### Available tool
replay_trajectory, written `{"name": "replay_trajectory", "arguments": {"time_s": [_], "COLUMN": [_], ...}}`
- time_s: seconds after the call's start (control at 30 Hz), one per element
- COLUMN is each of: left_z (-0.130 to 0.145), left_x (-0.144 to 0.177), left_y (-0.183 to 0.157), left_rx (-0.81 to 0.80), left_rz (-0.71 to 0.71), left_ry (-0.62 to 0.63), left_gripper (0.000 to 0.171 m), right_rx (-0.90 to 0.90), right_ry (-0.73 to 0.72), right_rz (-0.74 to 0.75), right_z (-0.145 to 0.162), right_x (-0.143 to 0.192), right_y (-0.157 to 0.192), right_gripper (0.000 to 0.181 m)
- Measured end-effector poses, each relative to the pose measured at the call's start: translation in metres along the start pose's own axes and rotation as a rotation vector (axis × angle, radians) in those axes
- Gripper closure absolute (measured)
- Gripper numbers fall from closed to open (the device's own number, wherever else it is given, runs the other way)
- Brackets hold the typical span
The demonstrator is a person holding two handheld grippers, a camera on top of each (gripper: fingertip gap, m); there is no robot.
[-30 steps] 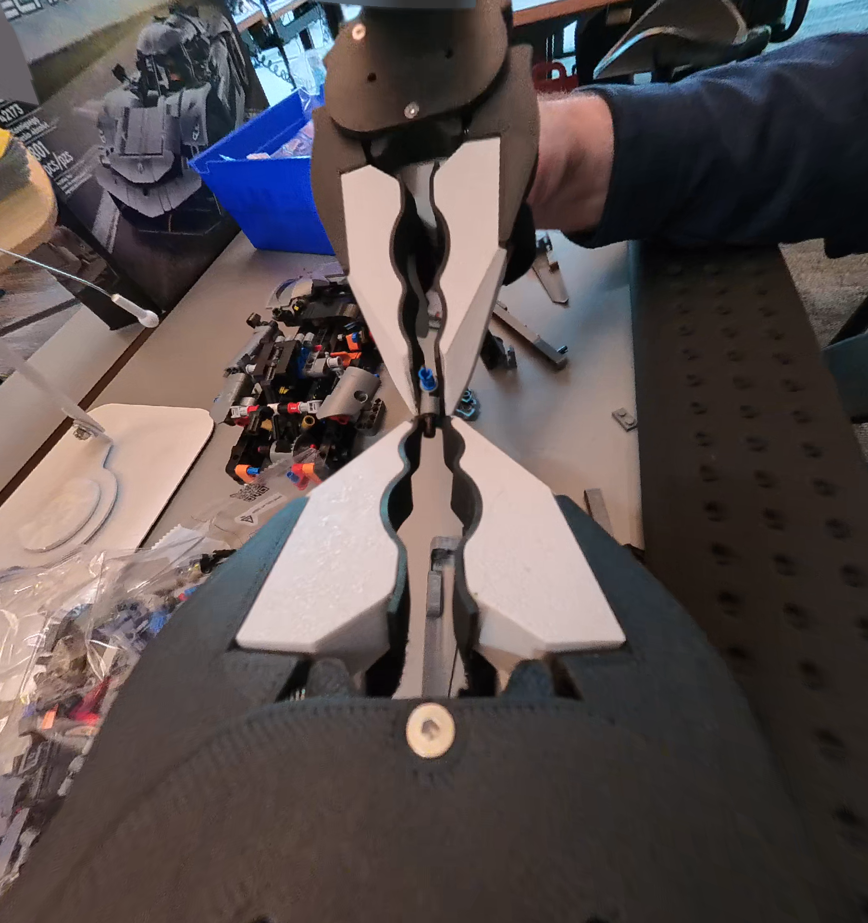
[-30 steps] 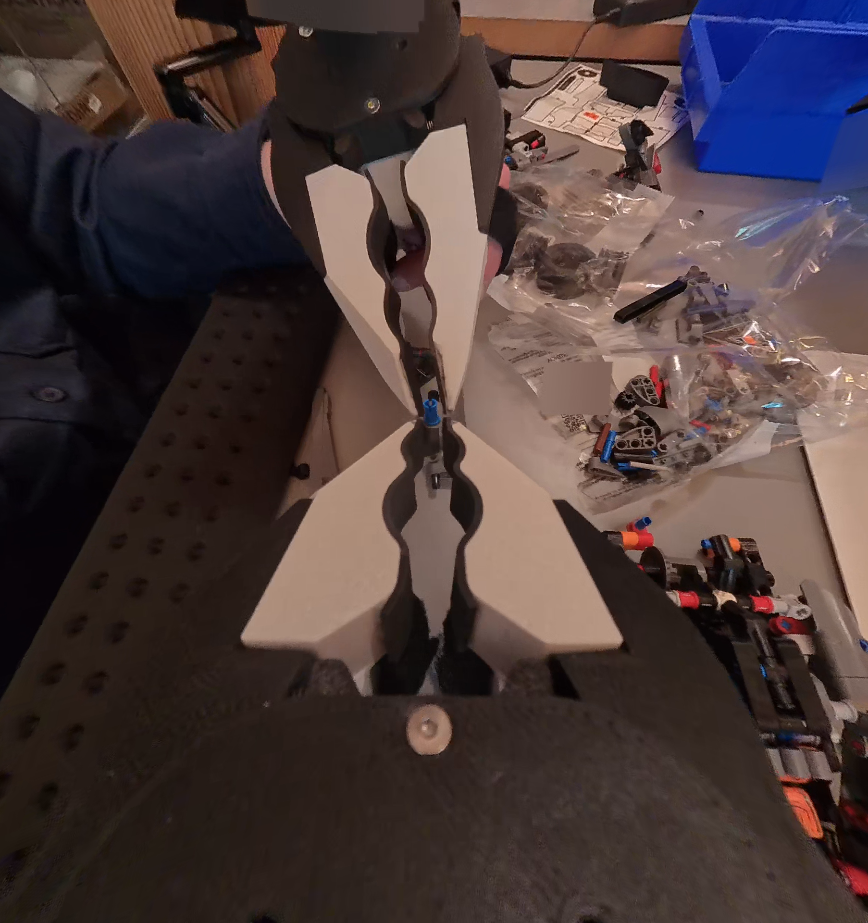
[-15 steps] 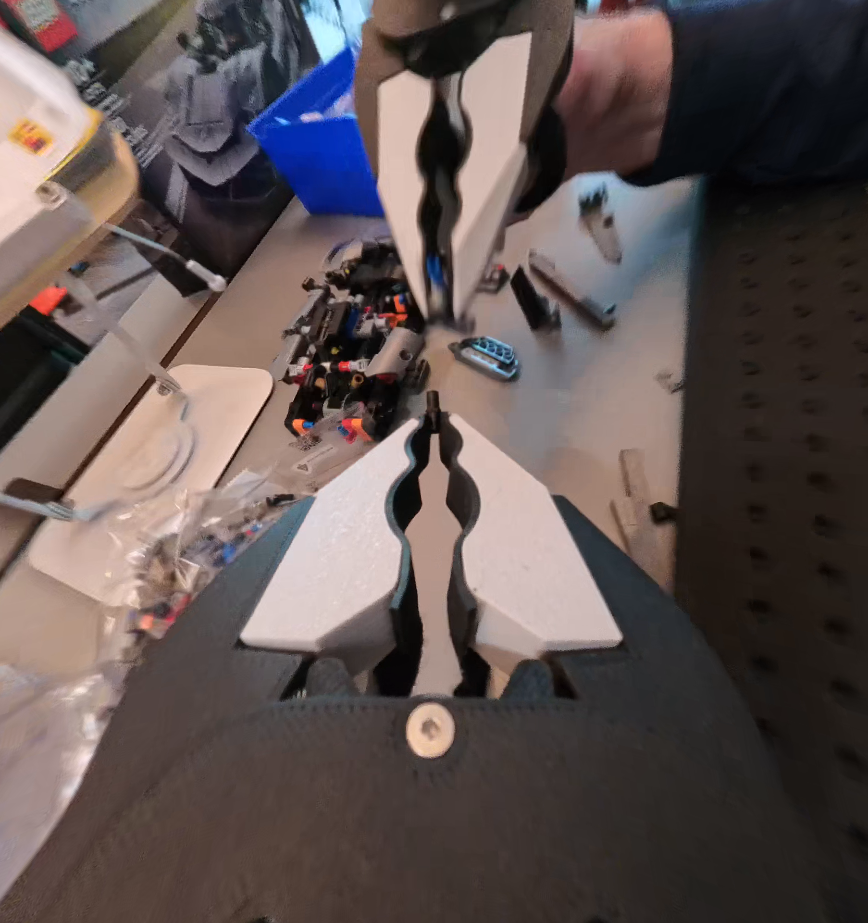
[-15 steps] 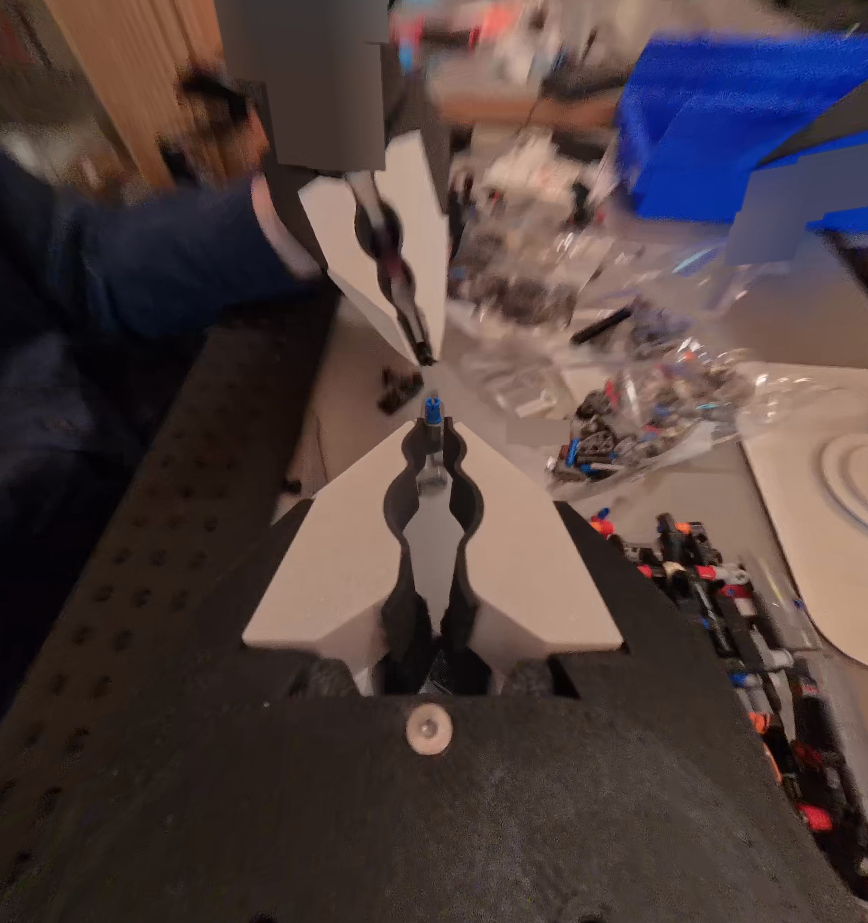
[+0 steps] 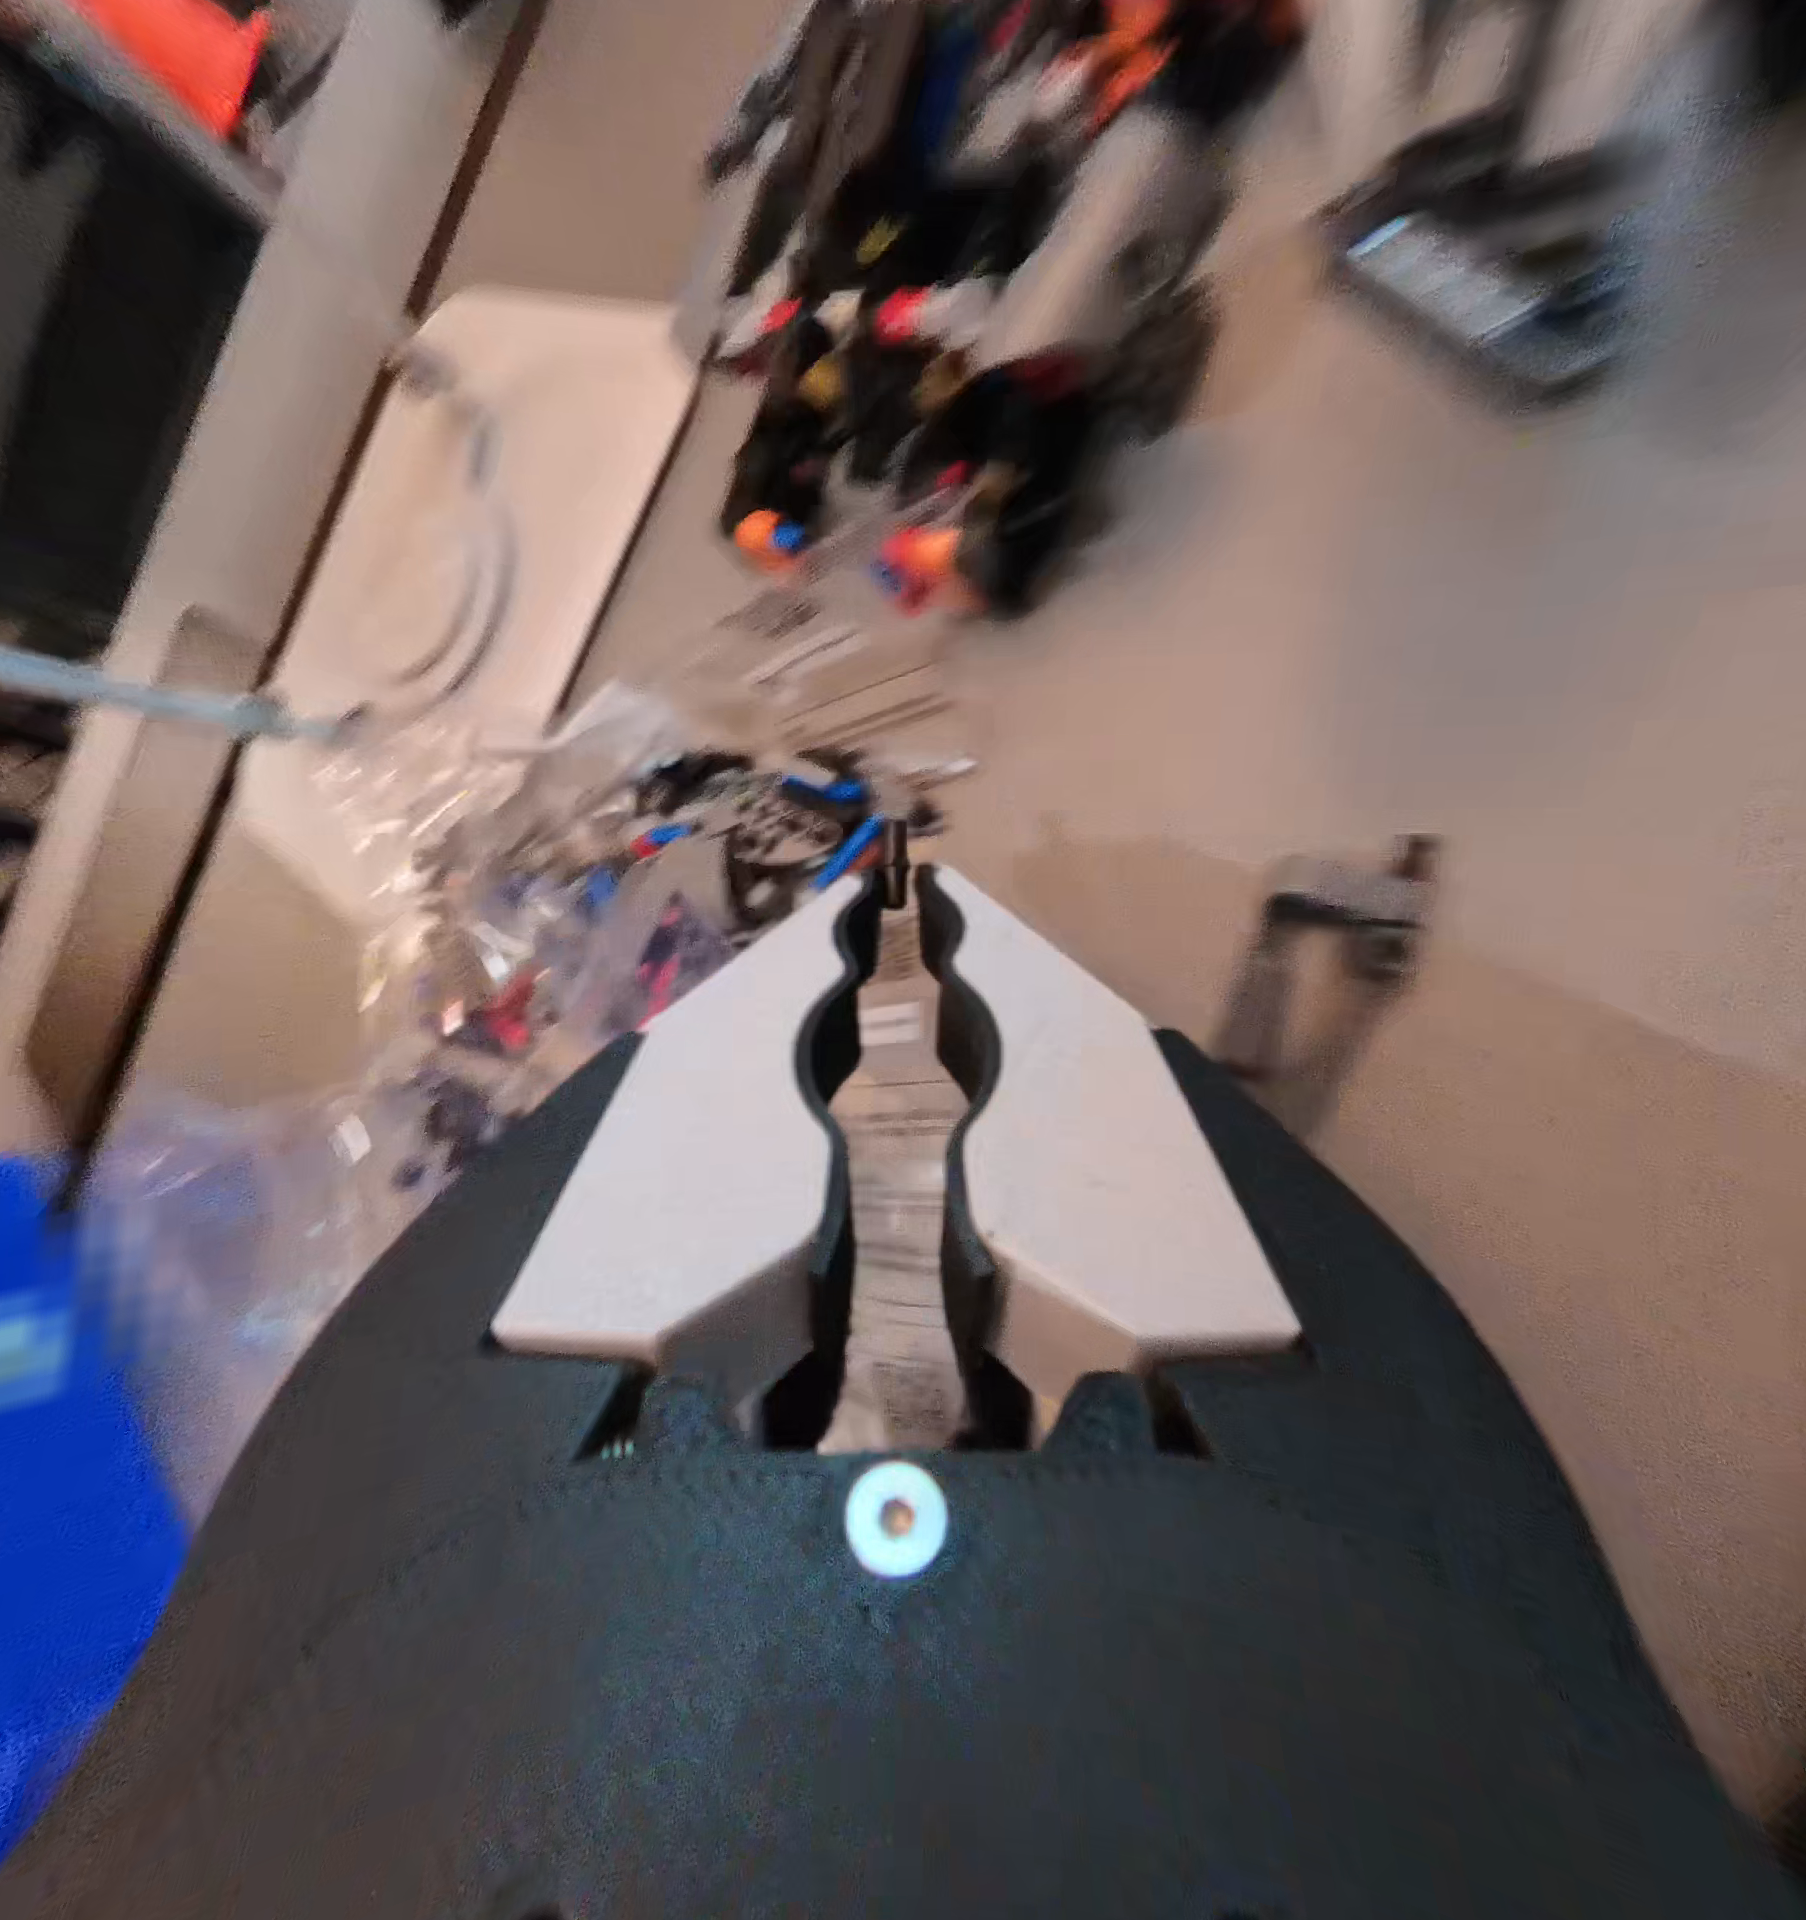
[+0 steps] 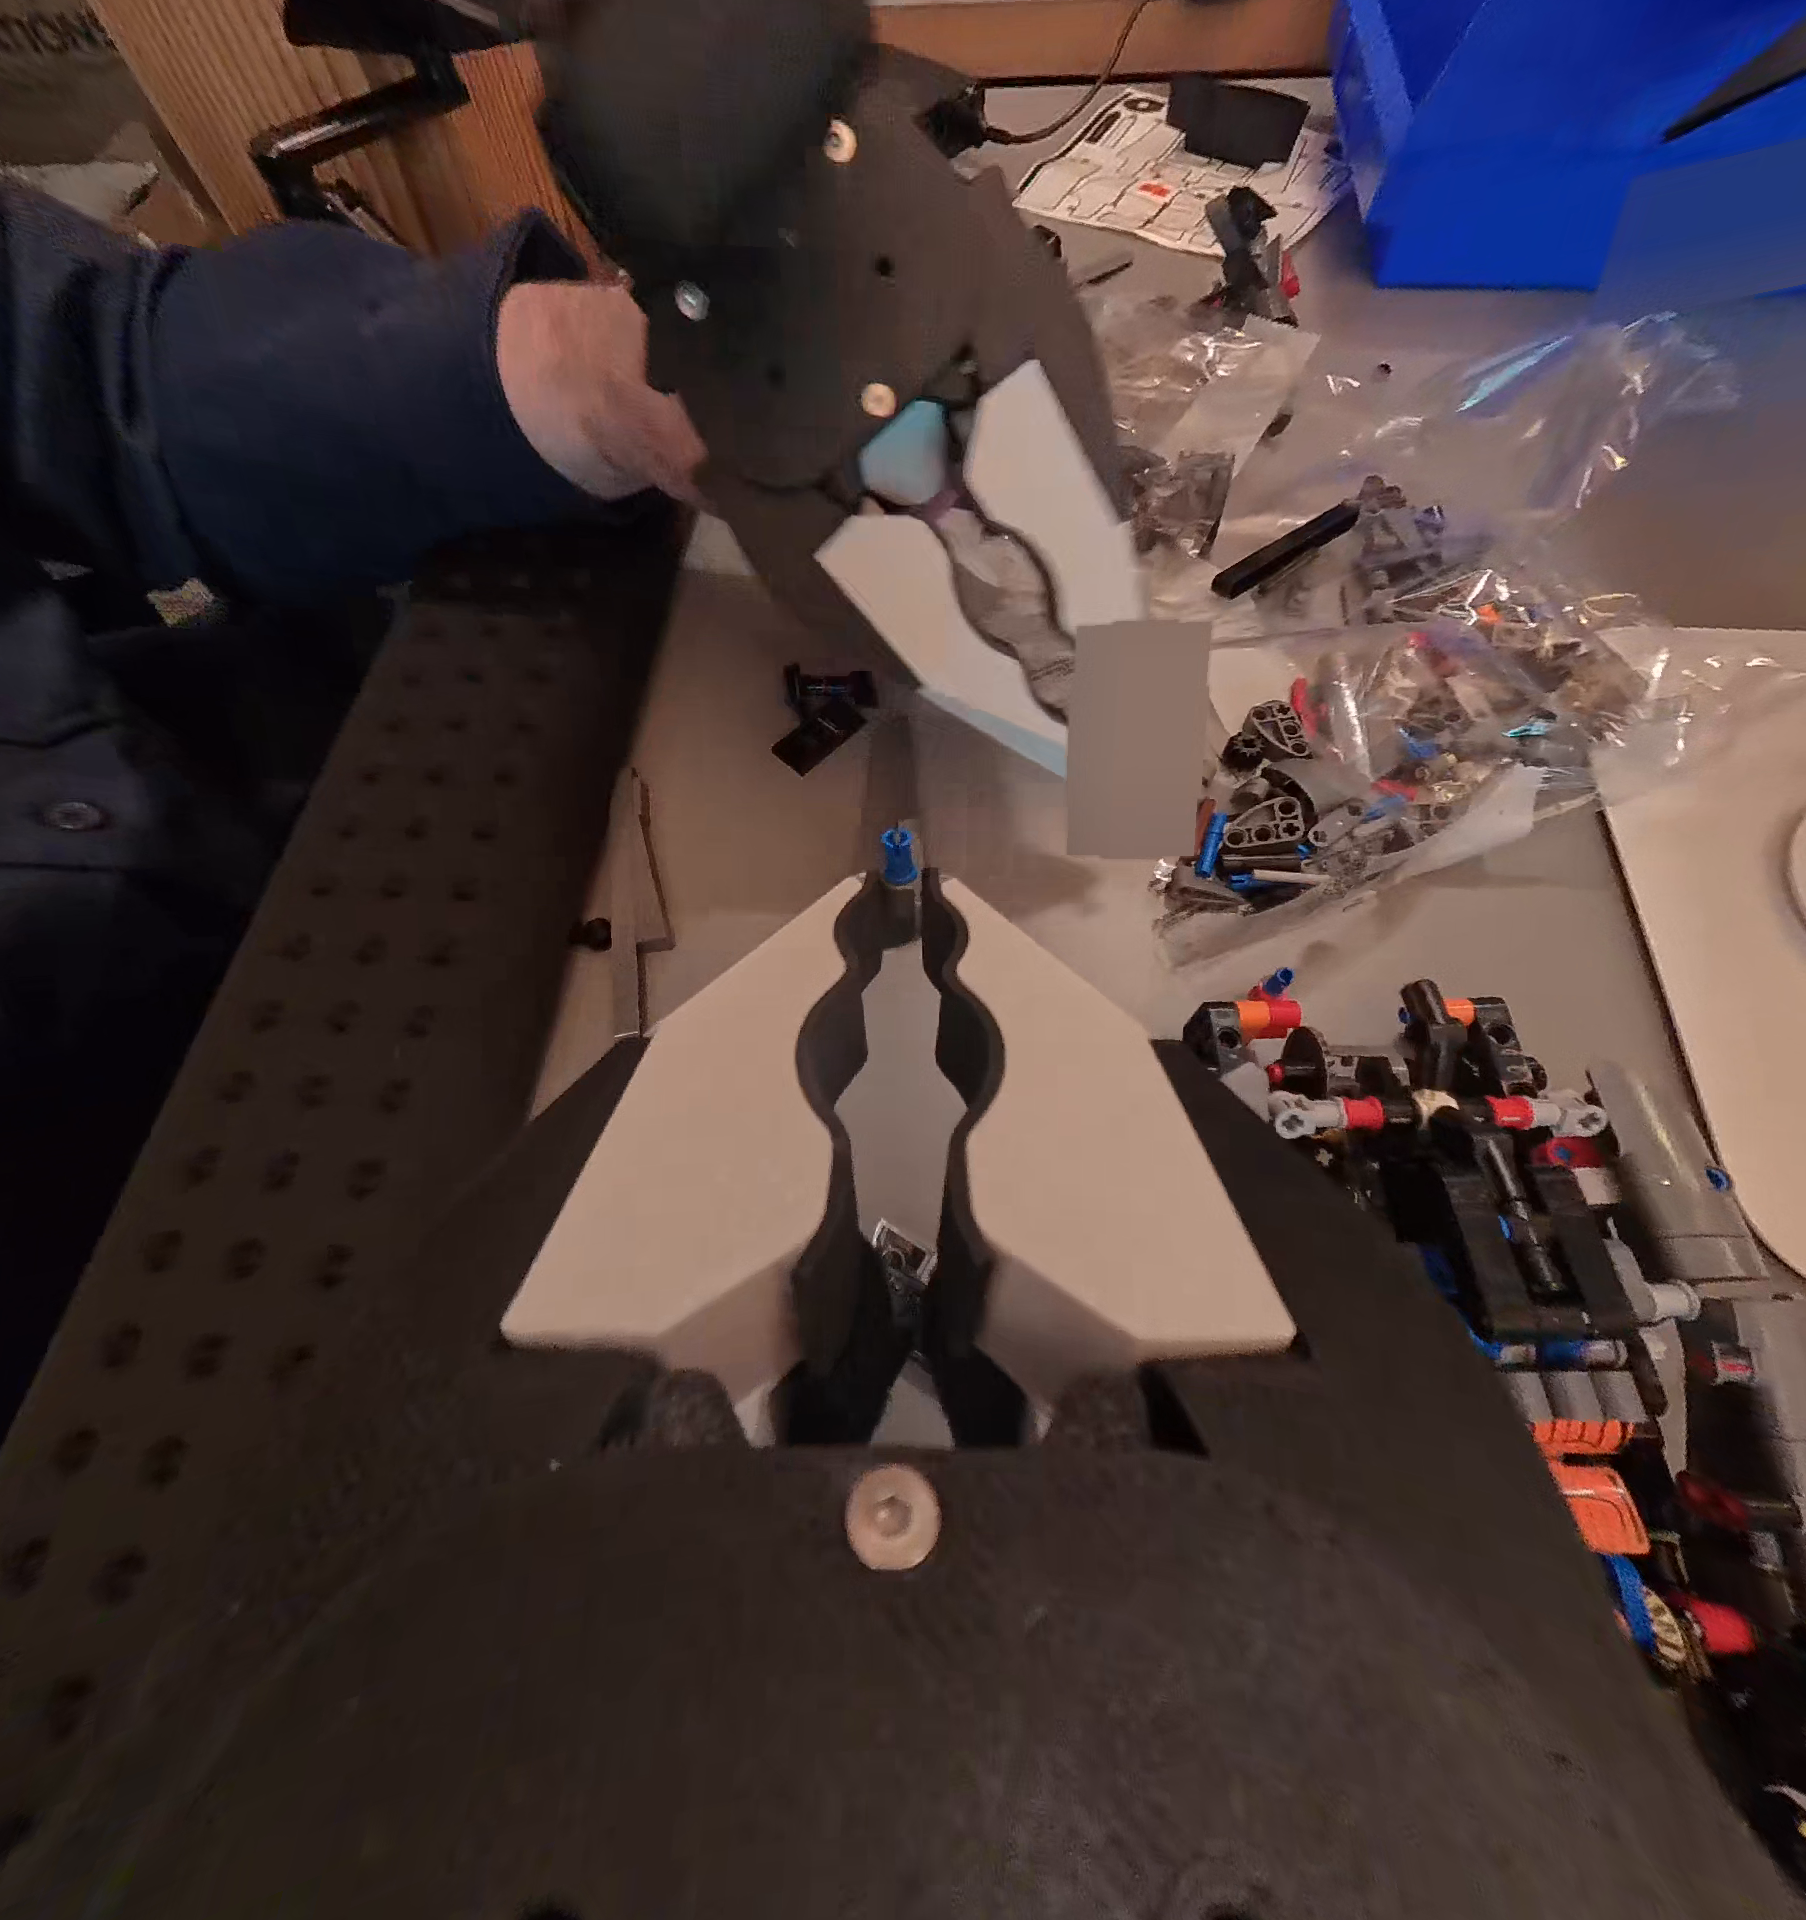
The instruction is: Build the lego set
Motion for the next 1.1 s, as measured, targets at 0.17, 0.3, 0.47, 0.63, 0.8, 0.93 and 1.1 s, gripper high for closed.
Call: {"name": "replay_trajectory", "arguments": {"time_s": [0.17,0.3,0.47,0.63,0.8,0.93,1.1], "left_z": [0.008,0.004,-0.026,-0.048,-0.057,-0.058,-0.058], "left_x": [-0.004,0.012,0.037,0.047,0.044,0.041,0.042], "left_y": [0.017,0.020,0.000,-0.021,-0.028,-0.031,-0.026], "left_rx": [0.031,0.098,0.102,0.027,0.045,-0.010,0.001], "left_rz": [-0.119,-0.100,0.086,0.162,0.184,0.120,0.078], "left_ry": [0.060,-0.050,-0.344,-0.449,-0.465,-0.429,-0.421], "left_gripper": [0.134,0.135,0.136,0.137,0.136,0.148,0.149], "right_rx": [0.008,-0.009,-0.131,-0.222,-0.218,-0.268,-0.301], "right_ry": [-0.014,-0.027,-0.108,-0.180,-0.164,-0.165,-0.197], "right_rz": [0.003,0.003,-0.039,-0.089,-0.098,-0.114,-0.094], "right_z": [-0.003,-0.005,-0.008,-0.011,-0.012,-0.012,-0.015], "right_x": [0.005,0.004,-0.001,-0.002,-0.009,-0.015,-0.011], "right_y": [0.002,0.001,-0.007,-0.014,-0.010,-0.011,-0.015], "right_gripper": [0.176,0.176,0.176,0.176,0.176,0.176,0.175]}}
Point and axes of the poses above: each gripper's, where its closed fingertips meet, x back along the fingers, z out of its underside, y = z × x across the jaws, the point moved 5 cm from there along x, back along the fingers, and after that the axes turned 5 degrees about y, right-handed, at the moved point
